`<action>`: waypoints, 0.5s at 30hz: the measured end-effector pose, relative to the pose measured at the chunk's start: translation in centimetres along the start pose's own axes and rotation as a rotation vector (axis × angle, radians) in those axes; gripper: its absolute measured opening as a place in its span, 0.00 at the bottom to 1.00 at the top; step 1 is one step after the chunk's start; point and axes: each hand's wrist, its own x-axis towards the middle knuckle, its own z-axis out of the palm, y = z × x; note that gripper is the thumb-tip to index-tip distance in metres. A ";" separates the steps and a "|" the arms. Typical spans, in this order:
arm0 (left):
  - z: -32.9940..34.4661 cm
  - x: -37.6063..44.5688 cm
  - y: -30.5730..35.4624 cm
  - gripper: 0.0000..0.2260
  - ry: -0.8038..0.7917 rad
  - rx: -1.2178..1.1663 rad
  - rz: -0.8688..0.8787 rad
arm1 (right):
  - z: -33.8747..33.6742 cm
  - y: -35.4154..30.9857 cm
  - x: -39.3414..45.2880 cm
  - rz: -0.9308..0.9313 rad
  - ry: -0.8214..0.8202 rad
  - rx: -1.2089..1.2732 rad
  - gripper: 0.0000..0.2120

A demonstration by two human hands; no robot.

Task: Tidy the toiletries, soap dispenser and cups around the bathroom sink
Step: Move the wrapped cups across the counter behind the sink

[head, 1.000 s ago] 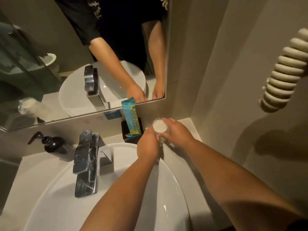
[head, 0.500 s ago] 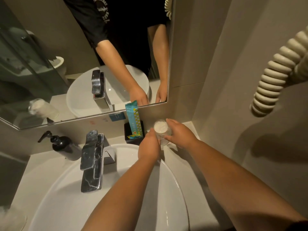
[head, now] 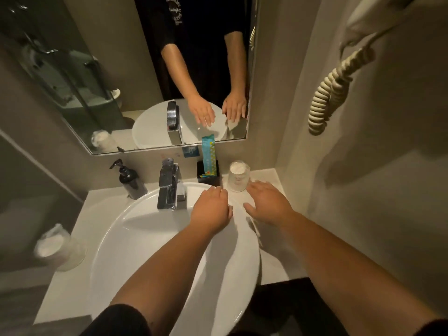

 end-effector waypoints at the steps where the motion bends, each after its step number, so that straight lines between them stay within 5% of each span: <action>1: -0.2 -1.1 -0.1 0.16 -0.002 0.012 0.008 | 0.1 -0.6 -0.7 -0.012 0.008 -0.010 0.27; 15: -2.4 -14.6 -5.1 0.17 0.062 -0.096 -0.121 | 3.0 -10.9 -7.6 -0.082 0.092 -0.060 0.29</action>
